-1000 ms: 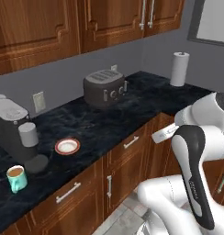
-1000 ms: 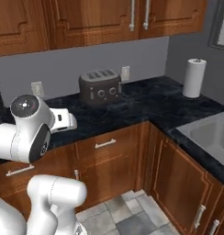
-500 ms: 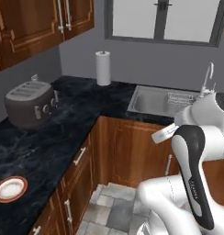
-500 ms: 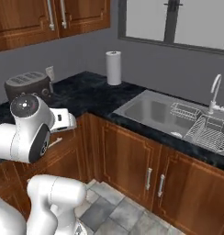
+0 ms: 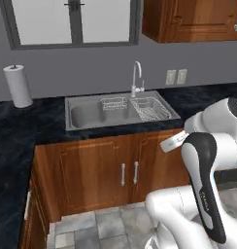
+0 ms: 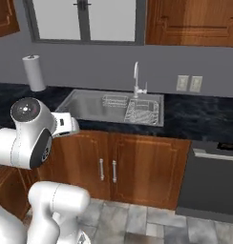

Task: Take a sugar cube from the saucer and place it inside the coffee. Then, grab milk from the fridge and place it next to the coffee on the counter to sweeten the coffee.

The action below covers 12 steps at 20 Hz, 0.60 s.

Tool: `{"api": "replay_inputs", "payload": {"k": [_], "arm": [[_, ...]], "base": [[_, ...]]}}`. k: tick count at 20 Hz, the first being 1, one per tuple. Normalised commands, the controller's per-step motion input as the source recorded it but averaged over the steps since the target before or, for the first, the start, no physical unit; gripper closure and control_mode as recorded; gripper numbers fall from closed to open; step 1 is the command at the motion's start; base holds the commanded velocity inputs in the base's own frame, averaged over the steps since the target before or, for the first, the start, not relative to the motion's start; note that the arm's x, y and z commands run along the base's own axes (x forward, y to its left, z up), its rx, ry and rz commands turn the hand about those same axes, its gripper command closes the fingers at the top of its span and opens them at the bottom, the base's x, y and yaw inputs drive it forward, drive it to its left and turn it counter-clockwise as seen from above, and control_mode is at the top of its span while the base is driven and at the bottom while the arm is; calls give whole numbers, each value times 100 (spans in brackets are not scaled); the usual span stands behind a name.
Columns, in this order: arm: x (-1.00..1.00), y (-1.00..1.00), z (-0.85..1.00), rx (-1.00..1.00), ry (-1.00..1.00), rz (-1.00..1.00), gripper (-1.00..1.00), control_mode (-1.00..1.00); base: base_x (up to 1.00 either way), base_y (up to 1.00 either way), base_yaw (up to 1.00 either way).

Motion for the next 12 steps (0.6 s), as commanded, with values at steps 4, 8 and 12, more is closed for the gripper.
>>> {"api": "replay_inputs", "payload": {"k": [4, 8, 12], "arm": [[0, 0, 0, 0, 0, 0, -100, 100], [0, 0, 0, 0, 0, 0, -100, 100], [0, 0, 0, 0, 0, 0, -100, 100]], "base": [[0, -25, -74], [0, -26, -72], [10, -17, -69]]}}
